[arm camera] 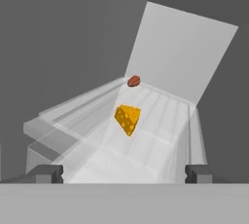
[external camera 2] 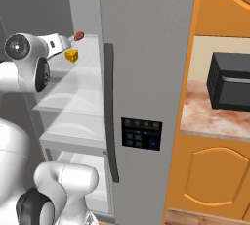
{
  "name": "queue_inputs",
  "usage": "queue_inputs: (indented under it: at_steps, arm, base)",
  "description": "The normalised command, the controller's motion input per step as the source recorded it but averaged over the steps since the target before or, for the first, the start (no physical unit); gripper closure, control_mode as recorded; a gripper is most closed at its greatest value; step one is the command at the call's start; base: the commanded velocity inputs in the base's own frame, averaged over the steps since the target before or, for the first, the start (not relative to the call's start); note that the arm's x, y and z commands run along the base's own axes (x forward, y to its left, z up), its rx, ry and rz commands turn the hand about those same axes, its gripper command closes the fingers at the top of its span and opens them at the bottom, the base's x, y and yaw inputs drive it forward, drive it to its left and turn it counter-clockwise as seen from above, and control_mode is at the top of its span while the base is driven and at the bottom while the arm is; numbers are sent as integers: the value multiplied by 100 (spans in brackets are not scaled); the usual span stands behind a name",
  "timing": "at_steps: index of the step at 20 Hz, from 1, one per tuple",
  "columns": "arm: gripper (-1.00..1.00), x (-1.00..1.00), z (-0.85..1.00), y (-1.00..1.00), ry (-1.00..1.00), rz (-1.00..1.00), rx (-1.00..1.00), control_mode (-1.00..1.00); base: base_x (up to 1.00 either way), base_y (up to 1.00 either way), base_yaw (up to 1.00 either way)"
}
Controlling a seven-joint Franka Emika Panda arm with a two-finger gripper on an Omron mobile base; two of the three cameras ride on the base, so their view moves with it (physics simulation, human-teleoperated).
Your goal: Pick the cheese from the fridge and the cheese grater from the cabinet and place them next to the salad bowl.
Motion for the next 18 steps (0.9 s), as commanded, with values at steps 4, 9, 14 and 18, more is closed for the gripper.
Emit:
queue_inputs:
  at_steps: [4,9,14,18]
  arm:
    - [-100,38,-11,0,0,0,0,-100]
    - [-100,26,-17,0,6,-2,0,-100]
    - [-100,24,-2,8,5,-1,0,-100]
    - [-100,24,-1,11,0,-2,0,-100]
  base:
    - [0,0,0]
    - [0,0,0]
    - [0,0,0]
    - [0,0,0]
